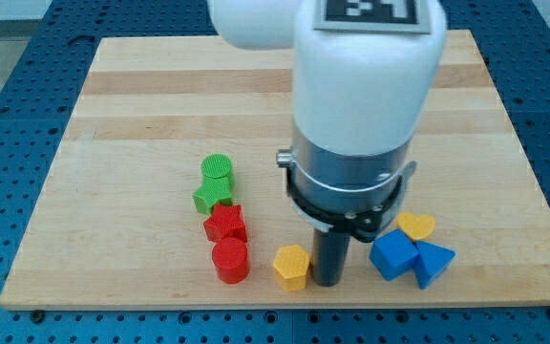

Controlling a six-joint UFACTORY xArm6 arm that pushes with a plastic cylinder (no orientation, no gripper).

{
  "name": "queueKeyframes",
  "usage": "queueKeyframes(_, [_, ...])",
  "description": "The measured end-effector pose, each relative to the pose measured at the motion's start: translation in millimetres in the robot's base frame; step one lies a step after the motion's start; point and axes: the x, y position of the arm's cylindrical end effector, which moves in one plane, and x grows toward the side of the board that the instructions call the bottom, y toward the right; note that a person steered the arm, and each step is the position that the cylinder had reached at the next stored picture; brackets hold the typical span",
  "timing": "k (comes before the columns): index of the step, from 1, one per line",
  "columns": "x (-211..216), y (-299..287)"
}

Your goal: Move the yellow hexagon closer to red circle

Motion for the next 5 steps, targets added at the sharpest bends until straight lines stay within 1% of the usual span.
queueKeyframes(4, [0.9, -29.9])
queueKeyframes(5, [17.5, -9.6])
